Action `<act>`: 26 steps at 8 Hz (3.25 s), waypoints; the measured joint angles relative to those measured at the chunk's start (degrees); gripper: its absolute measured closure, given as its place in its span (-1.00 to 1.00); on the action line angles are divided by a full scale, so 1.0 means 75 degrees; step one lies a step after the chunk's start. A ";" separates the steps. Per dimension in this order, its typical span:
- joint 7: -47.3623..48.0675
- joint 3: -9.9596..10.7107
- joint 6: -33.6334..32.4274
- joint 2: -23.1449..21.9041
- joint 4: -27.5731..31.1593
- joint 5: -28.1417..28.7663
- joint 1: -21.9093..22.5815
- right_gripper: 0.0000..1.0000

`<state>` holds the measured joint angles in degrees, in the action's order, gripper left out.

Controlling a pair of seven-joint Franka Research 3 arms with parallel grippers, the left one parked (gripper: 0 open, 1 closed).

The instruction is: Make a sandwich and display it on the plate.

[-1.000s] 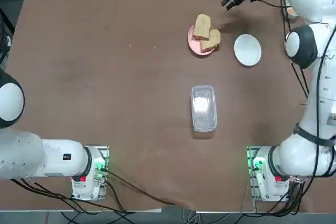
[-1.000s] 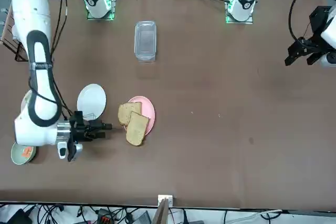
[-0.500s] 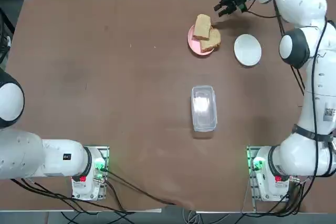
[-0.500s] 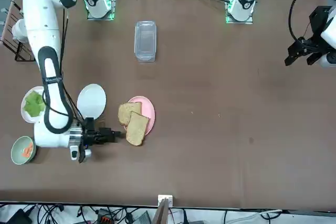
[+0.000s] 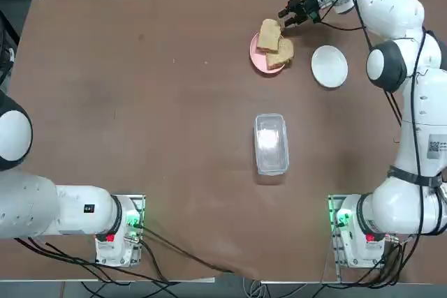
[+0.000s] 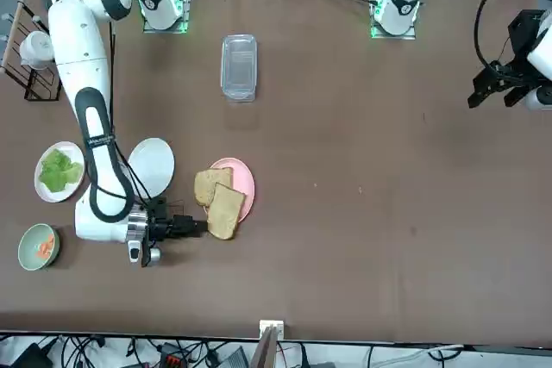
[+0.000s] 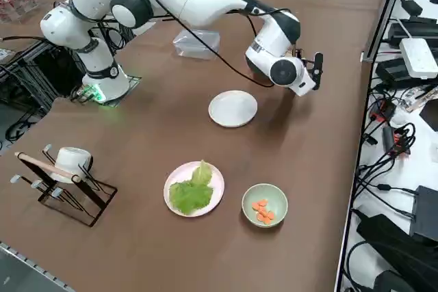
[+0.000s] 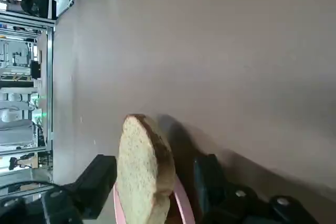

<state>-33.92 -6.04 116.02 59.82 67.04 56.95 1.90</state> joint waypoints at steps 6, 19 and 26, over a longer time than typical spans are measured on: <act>0.0054 -0.0017 0.0512 0.0152 0.0006 0.0199 0.0372 -0.72; -0.0166 -0.0017 0.0621 -0.0320 0.0018 0.0097 0.0476 0.83; 0.4049 0.0109 0.0244 -0.2574 0.0220 -0.2879 0.0581 0.85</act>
<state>-3.56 -5.22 117.85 40.51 68.69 35.36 6.25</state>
